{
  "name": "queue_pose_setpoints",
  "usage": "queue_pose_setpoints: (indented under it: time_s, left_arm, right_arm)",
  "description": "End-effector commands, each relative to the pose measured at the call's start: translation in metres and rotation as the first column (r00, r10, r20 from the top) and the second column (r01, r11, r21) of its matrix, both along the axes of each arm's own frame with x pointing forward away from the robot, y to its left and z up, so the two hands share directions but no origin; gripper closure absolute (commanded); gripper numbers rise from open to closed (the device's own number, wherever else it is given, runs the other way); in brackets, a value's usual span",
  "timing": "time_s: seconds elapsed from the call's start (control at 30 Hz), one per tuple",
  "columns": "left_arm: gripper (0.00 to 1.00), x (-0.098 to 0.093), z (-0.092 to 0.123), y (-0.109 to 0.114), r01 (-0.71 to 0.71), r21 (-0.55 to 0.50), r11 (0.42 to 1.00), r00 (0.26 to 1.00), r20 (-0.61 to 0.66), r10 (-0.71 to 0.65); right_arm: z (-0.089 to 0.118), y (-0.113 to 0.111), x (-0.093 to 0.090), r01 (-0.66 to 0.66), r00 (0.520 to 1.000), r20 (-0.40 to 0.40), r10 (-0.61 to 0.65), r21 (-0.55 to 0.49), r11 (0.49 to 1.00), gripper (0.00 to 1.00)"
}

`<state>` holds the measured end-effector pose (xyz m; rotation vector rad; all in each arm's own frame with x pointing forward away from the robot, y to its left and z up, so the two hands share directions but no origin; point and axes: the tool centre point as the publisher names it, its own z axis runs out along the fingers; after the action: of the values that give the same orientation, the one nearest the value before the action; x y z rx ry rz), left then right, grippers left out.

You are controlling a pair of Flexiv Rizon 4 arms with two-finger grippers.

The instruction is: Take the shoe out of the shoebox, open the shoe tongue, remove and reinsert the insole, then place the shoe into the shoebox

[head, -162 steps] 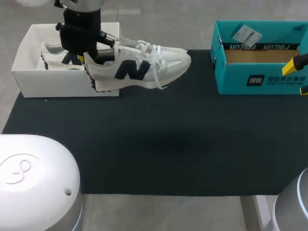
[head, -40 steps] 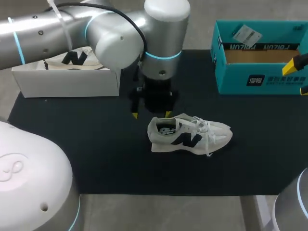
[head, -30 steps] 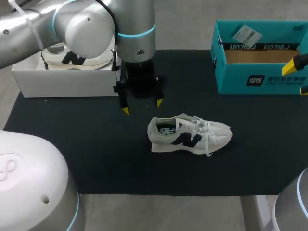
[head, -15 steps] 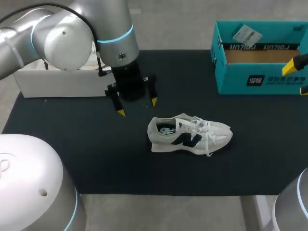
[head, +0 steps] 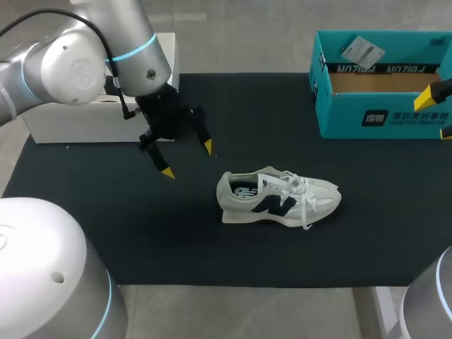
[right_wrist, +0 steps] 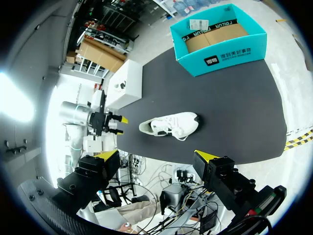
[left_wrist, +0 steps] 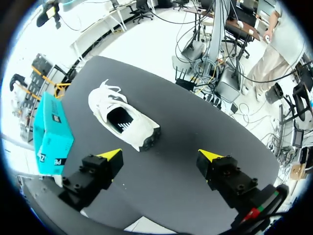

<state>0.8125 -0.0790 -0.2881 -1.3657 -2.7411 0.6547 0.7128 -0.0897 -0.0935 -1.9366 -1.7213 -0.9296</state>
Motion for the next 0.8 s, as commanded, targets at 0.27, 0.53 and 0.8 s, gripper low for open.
queue_pose_setpoints:
  time_s: [0.27, 0.53, 0.8]
  left_arm:
    - [0.0, -0.001, -0.004, 0.002, -0.634, -0.31, 0.709, 0.701, -0.618, 0.356]
    - [0.0, -0.001, -0.004, 0.002, -0.634, -0.31, 0.709, 0.701, -0.618, 0.356]
    - [0.0, -0.003, -0.016, 0.002, -0.714, -0.295, 0.635, 0.627, -0.673, 0.392]
  right_arm:
    - [0.0, 0.0, 0.002, -0.002, 1.0, -0.004, 0.002, -0.001, 1.0, 0.0]
    - [0.0, 0.0, 0.002, -0.002, 1.0, -0.004, 0.002, -0.001, 1.0, 0.0]
    - [0.0, 0.0, 0.002, -0.002, 1.0, -0.004, 0.002, -0.001, 1.0, 0.0]
